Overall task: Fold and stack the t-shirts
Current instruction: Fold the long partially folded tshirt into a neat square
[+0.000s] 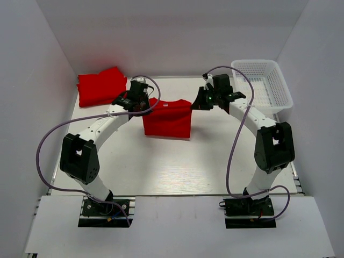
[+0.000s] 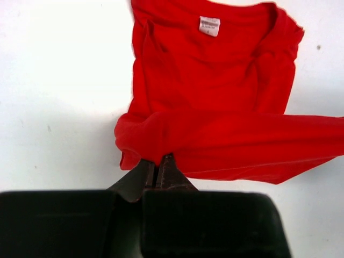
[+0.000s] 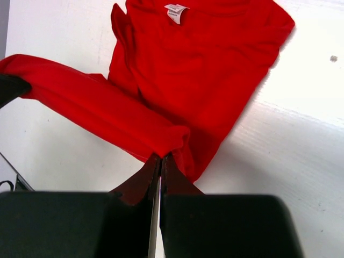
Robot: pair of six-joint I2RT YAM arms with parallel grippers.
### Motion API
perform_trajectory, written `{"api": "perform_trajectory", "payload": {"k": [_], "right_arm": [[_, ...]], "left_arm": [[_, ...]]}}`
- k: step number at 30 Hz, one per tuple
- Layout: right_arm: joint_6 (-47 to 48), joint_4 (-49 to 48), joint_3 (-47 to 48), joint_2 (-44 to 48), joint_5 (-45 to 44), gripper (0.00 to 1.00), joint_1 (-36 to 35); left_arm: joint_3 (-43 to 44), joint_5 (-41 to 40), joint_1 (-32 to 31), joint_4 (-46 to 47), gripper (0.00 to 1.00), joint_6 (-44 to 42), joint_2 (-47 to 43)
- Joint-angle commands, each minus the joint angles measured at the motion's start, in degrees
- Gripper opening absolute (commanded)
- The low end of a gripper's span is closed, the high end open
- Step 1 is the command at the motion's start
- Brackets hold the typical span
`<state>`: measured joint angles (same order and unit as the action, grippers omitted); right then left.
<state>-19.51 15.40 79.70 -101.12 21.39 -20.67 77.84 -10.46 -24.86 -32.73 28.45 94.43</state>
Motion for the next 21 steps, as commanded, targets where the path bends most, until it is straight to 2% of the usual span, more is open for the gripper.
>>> {"api": "perform_trajectory", "payload": {"k": [1, 8, 12, 21], "right_arm": [[0.17, -0.19, 5.01, -1.18, -1.96, 0.0, 1.68], [0.26, -0.19, 8.27, -3.9, -0.91, 0.0, 2.56], [-0.09, -1.07, 9.24, -4.96, -1.43, 0.0, 2.74], [-0.18, -2.12, 17.4, -15.41, 0.5, 0.0, 4.32]], "left_arm": [[3.71, -2.9, 1.92, 1.62, 0.0, -2.87, 0.65], [5.65, 2.45, 3.07, 5.65, 0.0, -6.56, 4.0], [5.04, 3.34, 3.07, 11.62, 0.0, -8.4, 4.53], [12.15, 5.01, 5.26, 12.87, 0.0, -9.11, 15.33]]}}
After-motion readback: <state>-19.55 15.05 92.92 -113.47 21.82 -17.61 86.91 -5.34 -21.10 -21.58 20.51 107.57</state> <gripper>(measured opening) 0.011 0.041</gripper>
